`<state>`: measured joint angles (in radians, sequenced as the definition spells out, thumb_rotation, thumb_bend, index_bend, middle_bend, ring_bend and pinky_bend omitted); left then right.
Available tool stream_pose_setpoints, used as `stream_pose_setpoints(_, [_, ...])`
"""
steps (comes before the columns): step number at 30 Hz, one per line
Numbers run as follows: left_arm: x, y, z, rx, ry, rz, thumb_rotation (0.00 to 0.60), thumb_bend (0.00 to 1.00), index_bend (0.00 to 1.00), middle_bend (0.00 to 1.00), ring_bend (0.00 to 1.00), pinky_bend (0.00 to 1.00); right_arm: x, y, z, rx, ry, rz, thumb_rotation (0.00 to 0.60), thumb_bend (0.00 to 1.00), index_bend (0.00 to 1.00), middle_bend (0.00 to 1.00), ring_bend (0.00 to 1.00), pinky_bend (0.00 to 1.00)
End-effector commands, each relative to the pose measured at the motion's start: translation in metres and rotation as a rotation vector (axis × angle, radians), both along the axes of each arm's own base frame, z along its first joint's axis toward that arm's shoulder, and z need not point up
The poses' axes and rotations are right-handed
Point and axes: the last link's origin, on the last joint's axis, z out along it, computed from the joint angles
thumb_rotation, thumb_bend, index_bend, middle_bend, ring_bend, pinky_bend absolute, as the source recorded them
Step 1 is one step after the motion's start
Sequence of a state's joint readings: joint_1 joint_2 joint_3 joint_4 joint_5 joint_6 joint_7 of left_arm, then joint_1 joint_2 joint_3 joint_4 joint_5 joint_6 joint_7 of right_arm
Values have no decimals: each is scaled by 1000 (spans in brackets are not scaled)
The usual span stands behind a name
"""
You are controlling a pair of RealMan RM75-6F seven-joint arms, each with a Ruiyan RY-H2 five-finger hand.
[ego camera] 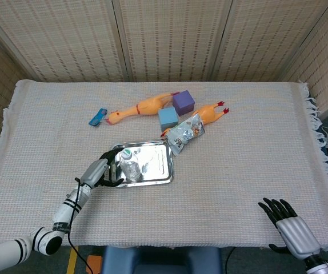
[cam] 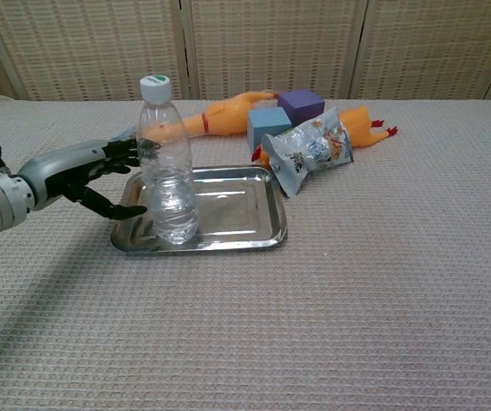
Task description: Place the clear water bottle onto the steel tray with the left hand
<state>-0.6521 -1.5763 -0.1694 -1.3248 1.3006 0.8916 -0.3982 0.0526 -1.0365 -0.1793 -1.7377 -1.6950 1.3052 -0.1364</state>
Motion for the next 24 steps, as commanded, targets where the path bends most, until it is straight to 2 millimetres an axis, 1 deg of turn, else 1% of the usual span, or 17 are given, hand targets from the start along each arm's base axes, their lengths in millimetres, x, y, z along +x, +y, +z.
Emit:
stream_pose_setpoints(1, [-8, -2, 5, 7, 30, -1, 600, 289, 0, 0, 0, 0, 0, 0, -1, 5, 3, 1, 600, 15, 0, 0, 0, 0])
stream_pose_setpoints(4, [-18, -3, 13, 24, 69, -1, 600, 287, 0, 0, 0, 0, 0, 1, -1, 12, 5, 1, 600, 15, 0, 0, 0, 0])
stream_pose_setpoints(6, [-32, -11, 24, 58, 111, -11, 600, 289, 0, 0, 0, 0, 1, 2, 0, 9, 0, 2, 600, 15, 0, 0, 0, 0])
stream_pose_setpoints(8, [-49, -23, 39, 109, 164, -32, 600, 292, 0, 0, 0, 0, 1, 2, 1, 7, -2, 6, 600, 15, 0, 0, 0, 0])
stream_pose_setpoints(11, [-68, -41, 59, 161, 224, -62, 600, 301, 0, 0, 0, 0, 2, 4, 1, 9, -3, 15, 600, 15, 0, 0, 0, 0])
stream_pose_setpoints(12, [-78, -53, 72, 195, 253, -75, 600, 305, 0, 0, 0, 0, 3, 5, 1, 10, -3, 20, 600, 15, 0, 0, 0, 0])
stream_pose_setpoints(13, [-83, -62, 80, 215, 272, -89, 600, 308, 0, 0, 0, 0, 3, 6, 1, 7, -5, 24, 600, 14, 0, 0, 0, 0])
stream_pose_setpoints(14, [-91, -78, 92, 246, 312, -113, 600, 314, 0, 0, 0, 0, 5, 7, 1, 1, -7, 29, 600, 15, 0, 0, 0, 0])
stream_pose_setpoints(16, [-100, -102, 106, 294, 368, -141, 600, 320, 0, 0, 0, 0, 6, 8, 2, -11, -15, 37, 600, 14, 0, 0, 0, 0])
stream_pose_setpoints(17, [-108, -121, 116, 343, 402, -141, 600, 319, 0, 0, 0, 0, 8, 9, 4, -25, -21, 44, 600, 15, 0, 0, 0, 0])
stream_pose_setpoints(20, [-124, -158, 128, 422, 441, -126, 600, 316, 0, 0, 0, 0, 10, 12, 7, -58, -33, 52, 600, 15, 0, 0, 0, 0])
stream_pose_setpoints(22, [-130, -168, 131, 424, 477, -114, 600, 317, 0, 0, 0, 0, 10, 14, 8, -66, -37, 53, 600, 14, 0, 0, 0, 0])
stream_pose_setpoints(24, [-132, -169, 132, 419, 494, -115, 600, 317, 0, 0, 0, 0, 11, 14, 8, -66, -37, 55, 600, 14, 0, 0, 0, 0])
